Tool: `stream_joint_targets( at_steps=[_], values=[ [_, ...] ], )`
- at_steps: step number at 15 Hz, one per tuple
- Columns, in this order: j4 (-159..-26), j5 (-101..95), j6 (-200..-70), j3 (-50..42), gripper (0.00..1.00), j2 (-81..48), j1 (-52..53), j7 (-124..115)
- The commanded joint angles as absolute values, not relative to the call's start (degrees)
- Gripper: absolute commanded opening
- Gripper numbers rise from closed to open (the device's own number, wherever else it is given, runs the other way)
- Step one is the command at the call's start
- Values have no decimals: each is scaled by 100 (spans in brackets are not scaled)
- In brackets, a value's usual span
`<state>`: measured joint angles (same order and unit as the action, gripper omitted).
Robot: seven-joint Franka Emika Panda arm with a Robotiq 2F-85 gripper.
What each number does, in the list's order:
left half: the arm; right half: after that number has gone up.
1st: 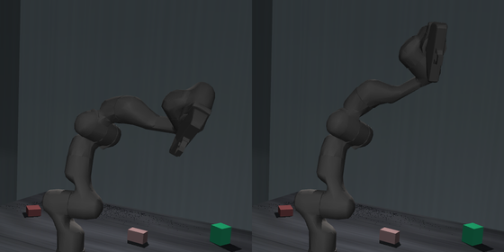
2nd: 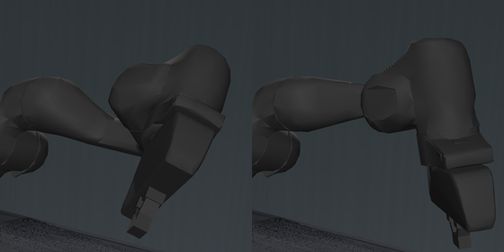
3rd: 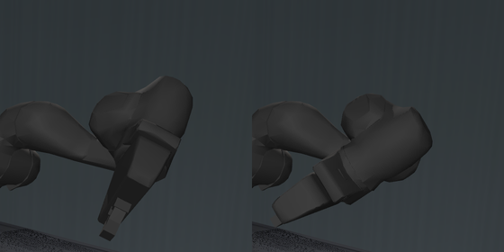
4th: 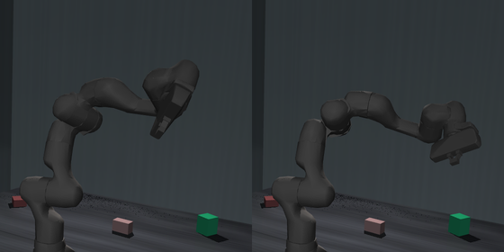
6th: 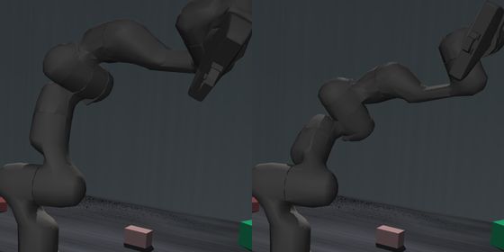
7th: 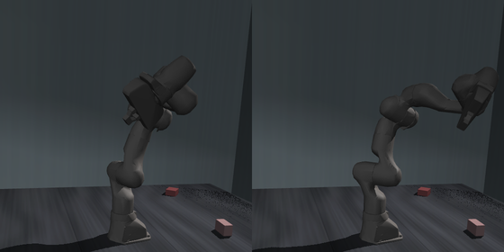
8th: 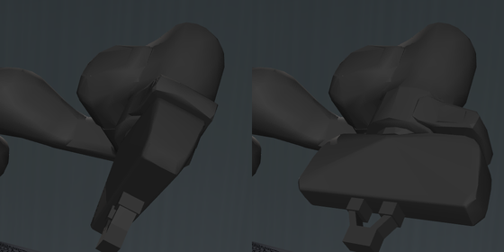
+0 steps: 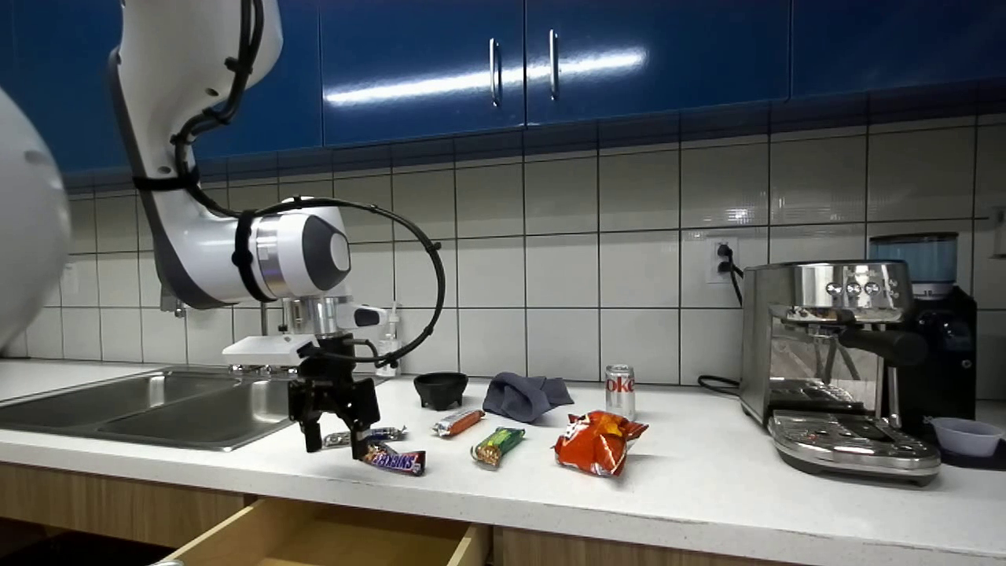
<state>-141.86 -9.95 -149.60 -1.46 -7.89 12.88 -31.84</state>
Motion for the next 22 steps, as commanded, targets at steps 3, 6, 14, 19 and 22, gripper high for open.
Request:
stream_joint_targets(
  at_steps=[3,6,14,19,22],
  values=[
    [-14086,-877,-14823,56,100,-668,849,-1272],
    [-13945,-614,-14866,124,100,-824,635,-82],
    [-13471,-346,-14694,377,100,-1368,215,2522],
    [-13151,-576,-14504,412,100,-1650,55,3220],
    [-12942,-613,-14370,417,100,-1745,-5,3505]
  ],
)
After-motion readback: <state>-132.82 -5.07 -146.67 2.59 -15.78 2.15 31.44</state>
